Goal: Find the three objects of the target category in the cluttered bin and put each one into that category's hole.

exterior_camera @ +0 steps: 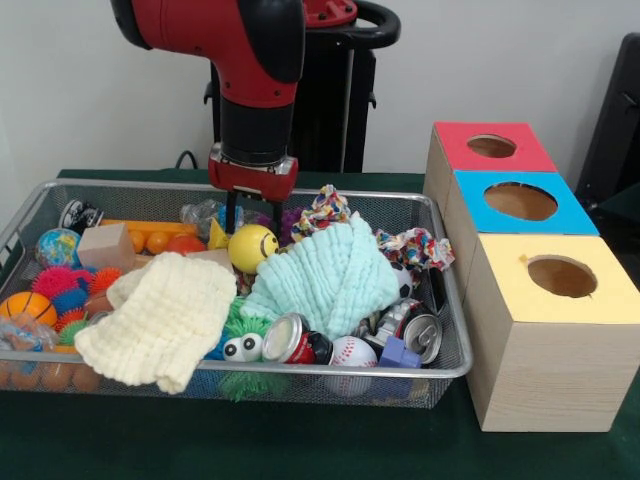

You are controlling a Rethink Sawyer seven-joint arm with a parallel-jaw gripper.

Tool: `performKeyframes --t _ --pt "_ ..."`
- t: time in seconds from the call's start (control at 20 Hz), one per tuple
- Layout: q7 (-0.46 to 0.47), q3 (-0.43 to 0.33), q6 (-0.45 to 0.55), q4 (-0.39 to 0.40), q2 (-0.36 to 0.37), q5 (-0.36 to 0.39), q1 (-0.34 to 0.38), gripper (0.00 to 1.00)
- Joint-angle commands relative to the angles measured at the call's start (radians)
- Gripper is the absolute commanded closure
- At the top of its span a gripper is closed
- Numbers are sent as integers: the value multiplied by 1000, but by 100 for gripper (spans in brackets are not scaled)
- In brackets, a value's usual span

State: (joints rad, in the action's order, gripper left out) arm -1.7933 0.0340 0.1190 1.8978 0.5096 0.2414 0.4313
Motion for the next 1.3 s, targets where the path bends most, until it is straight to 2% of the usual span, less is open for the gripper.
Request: performKeyframes --t 0.05,0.1,0.15,0.3,0.35,0.5,0.9,1.05,1.15,1.2,1.3 --pt "-76 -74 -44 -56 -49 39 26 0" --pt "-73 -76 -41 -59 -50 40 28 0" --pt "-84 -71 -70 -56 -51 44 27 100" --pt "-82 -70 -69 -59 -48 44 27 100" --pt "-64 -87 -31 -61 -43 43 38 100" --pt "-53 -104 -10 -66 -43 41 52 100" --pt "-56 -105 16 -56 -18 38 49 100" --pt "-52 -98 80 -45 40 19 27 100" --pt "-43 -71 137 -65 55 12 -6 100" --pt "-41 -75 135 -64 61 17 -4 0" --pt "-45 -63 134 -72 60 19 -14 0"
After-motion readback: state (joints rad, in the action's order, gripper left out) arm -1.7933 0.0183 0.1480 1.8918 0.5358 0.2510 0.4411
